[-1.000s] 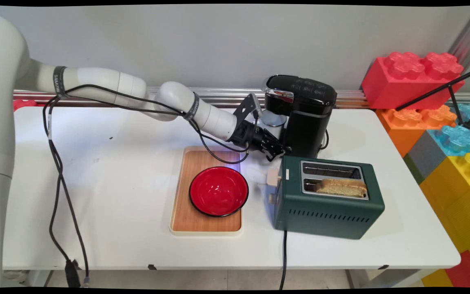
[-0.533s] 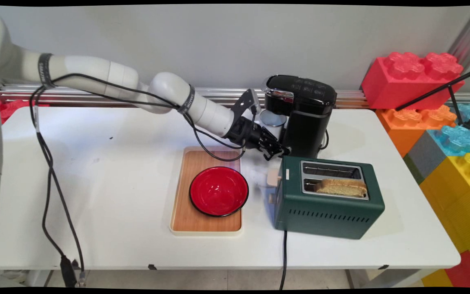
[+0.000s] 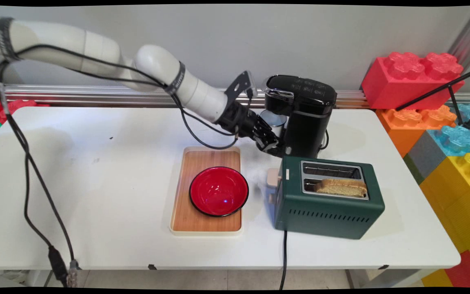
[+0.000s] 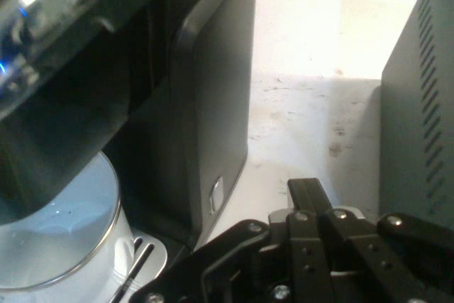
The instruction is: Press the toaster switch
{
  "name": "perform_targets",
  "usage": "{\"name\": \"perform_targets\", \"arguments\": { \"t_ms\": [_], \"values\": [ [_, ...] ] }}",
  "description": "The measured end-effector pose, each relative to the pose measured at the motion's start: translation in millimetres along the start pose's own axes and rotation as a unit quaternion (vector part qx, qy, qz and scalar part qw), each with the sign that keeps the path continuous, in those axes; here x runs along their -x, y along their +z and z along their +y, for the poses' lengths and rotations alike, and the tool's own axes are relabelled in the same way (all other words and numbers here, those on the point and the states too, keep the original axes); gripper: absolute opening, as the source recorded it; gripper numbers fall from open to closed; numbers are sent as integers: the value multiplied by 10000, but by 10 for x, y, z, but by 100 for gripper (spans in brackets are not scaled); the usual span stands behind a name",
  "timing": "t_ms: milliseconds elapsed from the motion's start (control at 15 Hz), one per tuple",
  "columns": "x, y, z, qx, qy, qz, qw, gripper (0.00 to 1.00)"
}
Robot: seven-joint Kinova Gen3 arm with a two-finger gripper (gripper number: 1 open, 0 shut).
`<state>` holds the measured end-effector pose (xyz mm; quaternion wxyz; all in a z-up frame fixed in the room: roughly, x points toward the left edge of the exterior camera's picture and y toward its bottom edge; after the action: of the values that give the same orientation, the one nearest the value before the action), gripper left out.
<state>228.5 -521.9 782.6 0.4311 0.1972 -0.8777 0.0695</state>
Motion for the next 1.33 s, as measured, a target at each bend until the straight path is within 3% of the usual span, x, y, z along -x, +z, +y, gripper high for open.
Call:
{"name": "perform_targets", "arguments": {
  "t_ms": [600, 933, 1333],
  "values": [
    [-369, -603, 106, 90, 127, -431, 9990, 0],
    [-480, -972, 177, 333, 239, -635, 9971, 0],
    [-479, -1199, 318, 664, 378, -561, 9955, 0]
  ]
}}
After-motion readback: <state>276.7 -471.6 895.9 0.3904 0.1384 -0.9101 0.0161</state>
